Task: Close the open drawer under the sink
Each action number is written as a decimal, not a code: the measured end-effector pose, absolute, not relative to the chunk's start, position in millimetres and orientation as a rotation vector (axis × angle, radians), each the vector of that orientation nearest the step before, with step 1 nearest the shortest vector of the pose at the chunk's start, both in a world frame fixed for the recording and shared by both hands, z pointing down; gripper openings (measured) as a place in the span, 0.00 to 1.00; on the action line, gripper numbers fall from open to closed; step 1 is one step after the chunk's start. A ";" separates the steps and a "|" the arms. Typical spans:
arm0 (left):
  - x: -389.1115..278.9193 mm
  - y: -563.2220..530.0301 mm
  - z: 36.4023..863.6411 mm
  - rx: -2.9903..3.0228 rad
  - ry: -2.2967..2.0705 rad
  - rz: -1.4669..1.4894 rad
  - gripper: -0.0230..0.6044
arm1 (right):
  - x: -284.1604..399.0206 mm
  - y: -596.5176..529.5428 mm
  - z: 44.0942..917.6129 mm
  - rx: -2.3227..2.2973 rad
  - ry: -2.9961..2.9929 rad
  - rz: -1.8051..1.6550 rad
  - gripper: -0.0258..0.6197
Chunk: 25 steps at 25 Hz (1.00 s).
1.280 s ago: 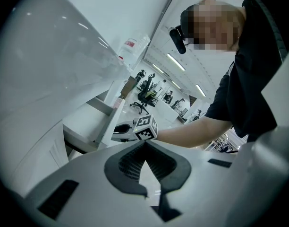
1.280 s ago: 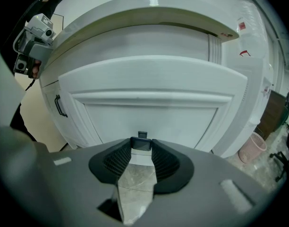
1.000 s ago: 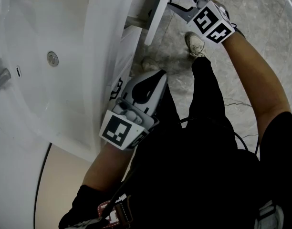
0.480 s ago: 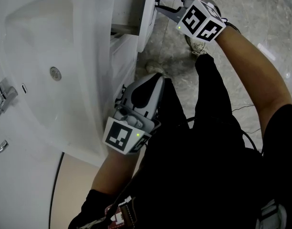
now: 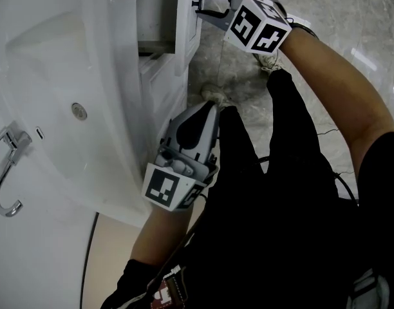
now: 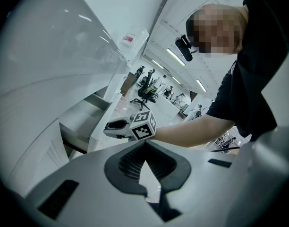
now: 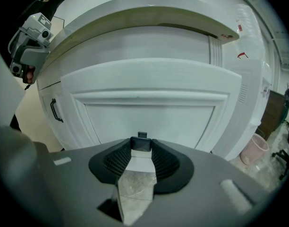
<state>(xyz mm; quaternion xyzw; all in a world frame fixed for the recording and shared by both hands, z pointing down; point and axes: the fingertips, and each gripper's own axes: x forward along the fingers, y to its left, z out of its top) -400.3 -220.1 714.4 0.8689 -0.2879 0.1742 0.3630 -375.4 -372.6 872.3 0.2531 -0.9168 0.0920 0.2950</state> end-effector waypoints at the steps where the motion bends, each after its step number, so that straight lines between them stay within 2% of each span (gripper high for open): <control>1: -400.3 -221.7 714.6 2.238 -0.748 0.449 0.03 | -377.1 -373.8 872.6 0.674 -2.442 0.244 0.24; 25: -404.5 -217.5 712.8 2.239 -0.726 0.444 0.03 | -401.9 -388.9 873.2 0.664 -2.457 0.234 0.24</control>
